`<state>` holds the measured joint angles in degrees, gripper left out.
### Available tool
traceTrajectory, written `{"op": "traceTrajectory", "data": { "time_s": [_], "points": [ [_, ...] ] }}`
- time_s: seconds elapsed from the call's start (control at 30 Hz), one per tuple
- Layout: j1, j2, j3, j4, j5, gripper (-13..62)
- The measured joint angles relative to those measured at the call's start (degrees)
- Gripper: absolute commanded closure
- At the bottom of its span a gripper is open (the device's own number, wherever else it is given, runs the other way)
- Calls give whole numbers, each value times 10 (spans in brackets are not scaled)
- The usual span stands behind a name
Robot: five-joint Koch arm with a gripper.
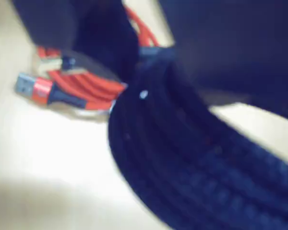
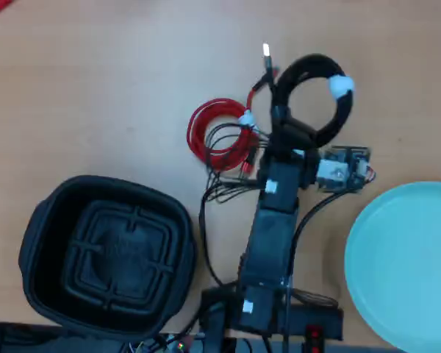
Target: Put a black charging cable in a black bowl and put a red charging cable in a green bowl
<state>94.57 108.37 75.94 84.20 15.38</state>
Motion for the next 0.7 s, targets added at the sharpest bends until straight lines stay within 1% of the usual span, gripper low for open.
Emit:
{"op": "traceTrajectory", "data": {
  "time_s": [0.23,0.7],
  "points": [
    [-122,43,0,-7,1,566],
    [-572,44,1,-6,0,566]
  ]
}}
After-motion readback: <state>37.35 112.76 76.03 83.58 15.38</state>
